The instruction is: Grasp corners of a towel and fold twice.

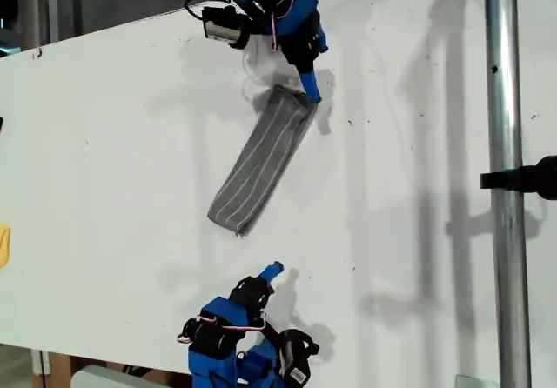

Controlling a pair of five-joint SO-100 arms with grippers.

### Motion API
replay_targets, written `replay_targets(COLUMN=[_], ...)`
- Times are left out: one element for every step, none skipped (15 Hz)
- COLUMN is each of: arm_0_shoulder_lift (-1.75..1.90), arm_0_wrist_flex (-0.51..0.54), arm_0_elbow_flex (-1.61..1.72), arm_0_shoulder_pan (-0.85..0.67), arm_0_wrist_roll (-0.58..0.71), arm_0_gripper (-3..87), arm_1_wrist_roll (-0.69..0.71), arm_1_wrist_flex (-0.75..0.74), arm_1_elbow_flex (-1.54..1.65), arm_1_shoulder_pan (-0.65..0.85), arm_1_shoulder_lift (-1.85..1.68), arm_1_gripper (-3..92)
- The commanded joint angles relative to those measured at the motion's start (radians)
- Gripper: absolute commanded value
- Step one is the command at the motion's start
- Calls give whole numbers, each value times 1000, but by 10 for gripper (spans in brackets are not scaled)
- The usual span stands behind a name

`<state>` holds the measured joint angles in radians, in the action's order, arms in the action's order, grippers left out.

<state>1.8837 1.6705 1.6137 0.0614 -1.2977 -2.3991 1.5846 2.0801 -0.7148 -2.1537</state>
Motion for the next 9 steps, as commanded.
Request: replay_targets(arm_0_shoulder_lift=[37, 43, 44, 44, 48, 48, 48, 52, 66], arm_0_wrist_flex=[-17, -18, -18, -18, -25, -34, -38, -40, -43], arm_0_elbow_flex=[8, 15, 20, 26, 38, 52, 63, 80, 100], arm_0_shoulder_pan=[41, 49, 55, 61, 66, 71, 74, 75, 75], arm_0_wrist_roll=[-44, -54, -58, -64, -67, -67, -64, -64, -61], arm_0_gripper=[200, 200, 200, 199, 200, 200, 200, 201, 201], arm_1_wrist_roll=[48, 66, 80, 77, 72, 60, 58, 64, 81], arm_1_wrist_flex=[-153, -196, -218, -241, -278, -288, -290, -293, -316], arm_1_elbow_flex=[129, 178, 224, 285, 360, 420, 456, 477, 500], arm_1_shoulder_pan=[91, 129, 161, 181, 199, 216, 236, 261, 288], arm_1_shoulder_lift=[-18, -20, -32, -77, -135, -192, -235, -249, -250], arm_1_gripper=[476, 475, 475, 473, 471, 470, 469, 468, 465])
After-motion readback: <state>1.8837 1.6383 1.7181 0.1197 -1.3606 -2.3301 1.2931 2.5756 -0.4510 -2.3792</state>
